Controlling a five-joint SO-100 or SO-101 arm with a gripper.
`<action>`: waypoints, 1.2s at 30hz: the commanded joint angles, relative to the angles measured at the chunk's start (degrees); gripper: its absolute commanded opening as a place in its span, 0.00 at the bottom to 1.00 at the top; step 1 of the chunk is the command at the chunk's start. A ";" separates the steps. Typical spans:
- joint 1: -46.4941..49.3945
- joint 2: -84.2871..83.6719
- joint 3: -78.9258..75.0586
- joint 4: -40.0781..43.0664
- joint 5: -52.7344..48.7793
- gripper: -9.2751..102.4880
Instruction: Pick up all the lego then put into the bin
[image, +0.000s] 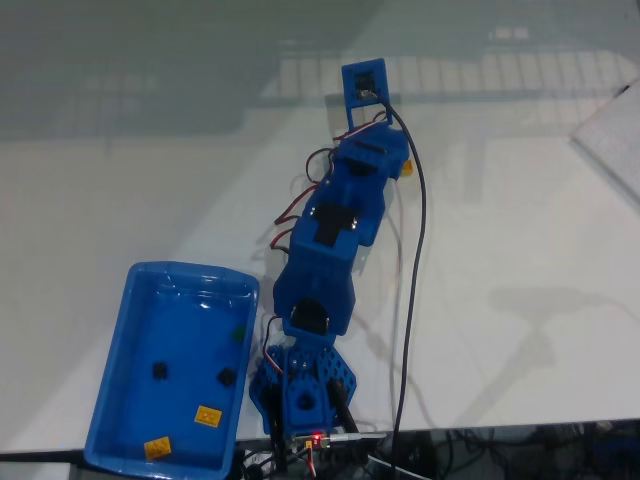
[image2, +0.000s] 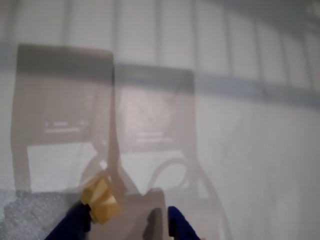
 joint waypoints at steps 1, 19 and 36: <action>0.26 0.09 -3.25 -0.88 -0.62 0.25; -2.55 -3.69 -3.25 -0.26 1.41 0.24; -3.87 -4.92 -2.64 -0.26 3.69 0.09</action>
